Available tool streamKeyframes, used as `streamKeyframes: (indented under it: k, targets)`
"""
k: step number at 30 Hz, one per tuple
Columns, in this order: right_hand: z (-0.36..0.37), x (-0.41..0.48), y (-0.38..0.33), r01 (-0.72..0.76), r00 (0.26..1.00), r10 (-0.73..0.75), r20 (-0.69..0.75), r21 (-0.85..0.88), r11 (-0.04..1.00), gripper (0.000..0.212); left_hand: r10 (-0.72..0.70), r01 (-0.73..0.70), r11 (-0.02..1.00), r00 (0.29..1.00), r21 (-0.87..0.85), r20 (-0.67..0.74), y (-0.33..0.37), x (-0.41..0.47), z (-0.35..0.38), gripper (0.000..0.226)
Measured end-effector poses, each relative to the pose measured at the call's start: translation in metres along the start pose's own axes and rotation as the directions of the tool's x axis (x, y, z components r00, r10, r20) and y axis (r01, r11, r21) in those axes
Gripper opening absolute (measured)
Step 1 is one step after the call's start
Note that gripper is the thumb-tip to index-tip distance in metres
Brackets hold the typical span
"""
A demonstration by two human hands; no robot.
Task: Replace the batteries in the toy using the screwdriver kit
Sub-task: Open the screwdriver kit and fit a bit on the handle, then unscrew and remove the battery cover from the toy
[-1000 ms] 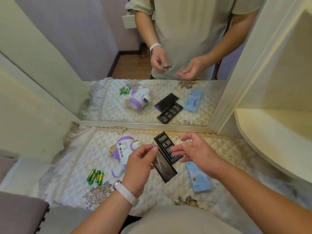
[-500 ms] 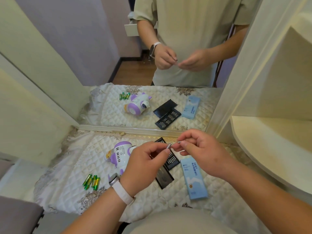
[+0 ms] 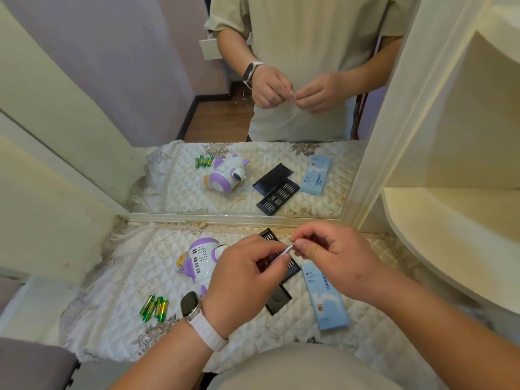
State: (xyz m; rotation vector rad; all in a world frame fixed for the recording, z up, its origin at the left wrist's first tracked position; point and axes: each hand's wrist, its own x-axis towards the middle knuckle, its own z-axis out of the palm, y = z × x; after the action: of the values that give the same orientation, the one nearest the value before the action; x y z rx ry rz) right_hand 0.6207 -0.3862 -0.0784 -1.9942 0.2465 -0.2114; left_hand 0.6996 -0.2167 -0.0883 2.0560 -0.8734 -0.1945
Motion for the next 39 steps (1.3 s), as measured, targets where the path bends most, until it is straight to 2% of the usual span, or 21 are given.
streamKeyframes:
  k: [5, 9, 13, 16, 19, 22, 24, 26, 30, 36, 38, 39]
  targets:
    - [0.001, -0.005, 0.003, -0.011, 1.000, 0.011, 0.026, 0.002, 1.000, 0.023, 0.009, -0.009, 1.000, 1.000, 0.007, 0.025, 0.001, -0.004, 0.001, 0.027]
    - [0.001, -0.008, 0.004, -0.020, 0.997, 0.020, 0.070, 0.006, 1.000, 0.018, 0.040, -0.041, 0.996, 0.999, 0.078, 0.025, -0.002, -0.010, 0.001, 0.026]
    - [0.002, -0.011, 0.004, -0.093, 0.989, 0.061, 0.132, 0.260, 0.961, 0.015, 0.026, -0.030, 0.997, 0.999, 0.075, 0.043, 0.000, -0.017, 0.002, 0.026]
    - [0.006, -0.013, 0.007, -0.122, 0.989, 0.080, 0.124, 0.378, 0.918, 0.020, -0.106, 0.108, 0.988, 0.994, -0.109, 0.025, 0.003, -0.021, 0.005, 0.009]
    - [0.017, -0.018, 0.010, -0.150, 0.987, 0.112, 0.116, 0.417, 0.896, 0.020, -0.339, 0.314, 0.847, 0.941, -0.430, 0.020, 0.008, -0.024, 0.005, 0.013]
    - [0.032, -0.026, 0.015, -0.158, 0.986, 0.130, 0.106, 0.321, 0.934, 0.011, -0.478, 0.396, 0.681, 0.878, -0.616, 0.035, 0.011, -0.029, 0.003, 0.008]
    - [0.044, -0.031, 0.016, -0.168, 0.981, 0.136, 0.140, 0.247, 0.954, 0.007, -0.539, 0.433, 0.577, 0.839, -0.693, 0.074, 0.010, -0.035, 0.002, 0.005]
    - [0.055, -0.036, 0.014, -0.187, 0.974, 0.145, 0.175, 0.250, 0.950, 0.002, -0.577, 0.461, 0.508, 0.809, -0.727, 0.110, 0.008, -0.040, 0.000, 0.005]
    - [0.075, -0.039, 0.011, -0.224, 0.969, 0.184, 0.167, 0.262, 0.939, 0.012, -0.613, 0.523, 0.512, 0.778, -0.681, 0.136, -0.007, -0.051, -0.005, 0.003]
    - [0.103, -0.028, 0.005, -0.267, 0.964, 0.256, 0.078, 0.213, 0.940, 0.009, -0.646, 0.582, 0.483, 0.741, -0.655, 0.182, -0.038, -0.064, -0.024, 0.006]
    - [0.110, -0.022, 0.002, -0.297, 0.955, 0.292, 0.055, 0.200, 0.934, 0.009, -0.670, 0.575, 0.484, 0.728, -0.660, 0.143, -0.053, -0.064, -0.030, 0.004]
    - [0.114, -0.020, 0.000, -0.313, 0.950, 0.311, 0.039, 0.191, 0.931, 0.010, -0.685, 0.568, 0.516, 0.723, -0.641, 0.089, -0.064, -0.064, -0.033, 0.006]
